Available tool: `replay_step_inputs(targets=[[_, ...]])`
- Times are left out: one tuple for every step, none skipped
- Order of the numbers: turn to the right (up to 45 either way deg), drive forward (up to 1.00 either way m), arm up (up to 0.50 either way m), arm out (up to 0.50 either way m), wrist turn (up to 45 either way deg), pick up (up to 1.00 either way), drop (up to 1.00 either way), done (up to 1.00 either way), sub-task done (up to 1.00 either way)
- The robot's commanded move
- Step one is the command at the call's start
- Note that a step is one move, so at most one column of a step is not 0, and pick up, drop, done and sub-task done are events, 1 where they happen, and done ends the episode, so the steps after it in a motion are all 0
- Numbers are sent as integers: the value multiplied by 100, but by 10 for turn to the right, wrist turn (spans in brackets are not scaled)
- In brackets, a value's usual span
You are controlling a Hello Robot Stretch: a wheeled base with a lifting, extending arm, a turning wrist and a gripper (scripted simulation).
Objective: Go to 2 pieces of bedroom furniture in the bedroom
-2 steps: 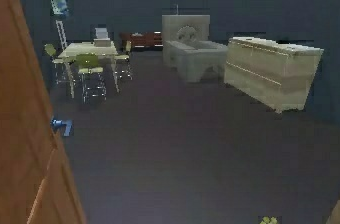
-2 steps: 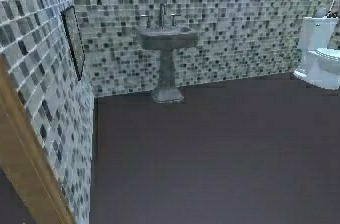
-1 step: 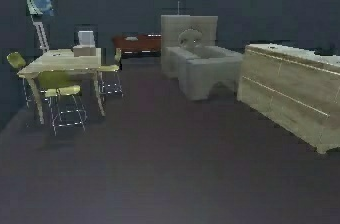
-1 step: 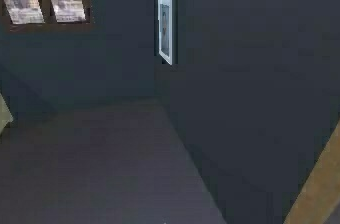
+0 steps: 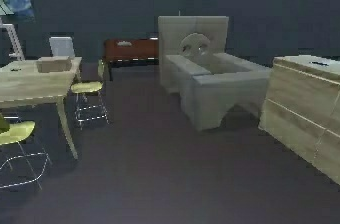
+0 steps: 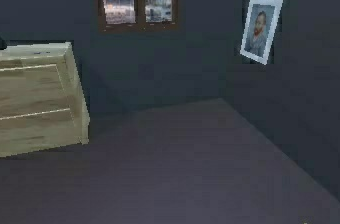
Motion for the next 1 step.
replay_step_inputs(targets=[[-30,0,0,0,0,0,0,0,0]])
